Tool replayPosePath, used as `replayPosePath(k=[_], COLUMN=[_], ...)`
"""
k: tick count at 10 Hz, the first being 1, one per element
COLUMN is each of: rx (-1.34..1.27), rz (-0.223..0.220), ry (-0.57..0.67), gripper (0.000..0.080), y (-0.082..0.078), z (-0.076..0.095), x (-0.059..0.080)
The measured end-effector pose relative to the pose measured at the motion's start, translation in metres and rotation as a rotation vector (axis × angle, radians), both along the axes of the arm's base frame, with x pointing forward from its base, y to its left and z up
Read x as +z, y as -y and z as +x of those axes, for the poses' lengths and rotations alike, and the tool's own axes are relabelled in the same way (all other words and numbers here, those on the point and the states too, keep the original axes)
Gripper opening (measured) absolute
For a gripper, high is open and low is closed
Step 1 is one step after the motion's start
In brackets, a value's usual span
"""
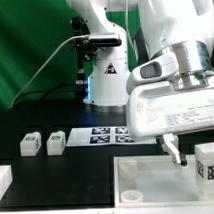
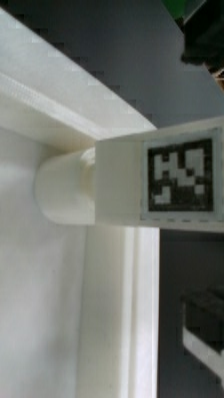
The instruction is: Assemble one leg
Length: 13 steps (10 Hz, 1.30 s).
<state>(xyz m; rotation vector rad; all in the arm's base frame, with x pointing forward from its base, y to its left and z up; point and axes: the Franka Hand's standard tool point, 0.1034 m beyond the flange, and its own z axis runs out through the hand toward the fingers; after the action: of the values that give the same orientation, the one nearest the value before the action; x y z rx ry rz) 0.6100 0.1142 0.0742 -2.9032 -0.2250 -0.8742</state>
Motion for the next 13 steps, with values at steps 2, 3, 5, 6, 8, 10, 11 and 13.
replayPosePath(k=[2,3,5,6,8,10,11,13], rx=[0.0,0.0,0.0,0.0,0.0,0.001,0.008,0.038], rz=[0.0,0.0,0.0,0.0,0.003,0.006,0.007,0.017], ry=[0.0,0.0,0.0,0.0,-0.047,-0.094,-0.142,-0.34], gripper=[0.0648,0.0648,0.0649,0.0649,0.0649,0.0649,0.0649,0.0649], y=[0.0,0.0,0.0,0.0,-0.001,0.0,-0.002,-0.008], z=[0.0,0.0,0.0,0.0,-0.001,0.006,0.003,0.003], x=[0.0,0.0,0.0,0.0,-0.003,0.03,0.023,0.018])
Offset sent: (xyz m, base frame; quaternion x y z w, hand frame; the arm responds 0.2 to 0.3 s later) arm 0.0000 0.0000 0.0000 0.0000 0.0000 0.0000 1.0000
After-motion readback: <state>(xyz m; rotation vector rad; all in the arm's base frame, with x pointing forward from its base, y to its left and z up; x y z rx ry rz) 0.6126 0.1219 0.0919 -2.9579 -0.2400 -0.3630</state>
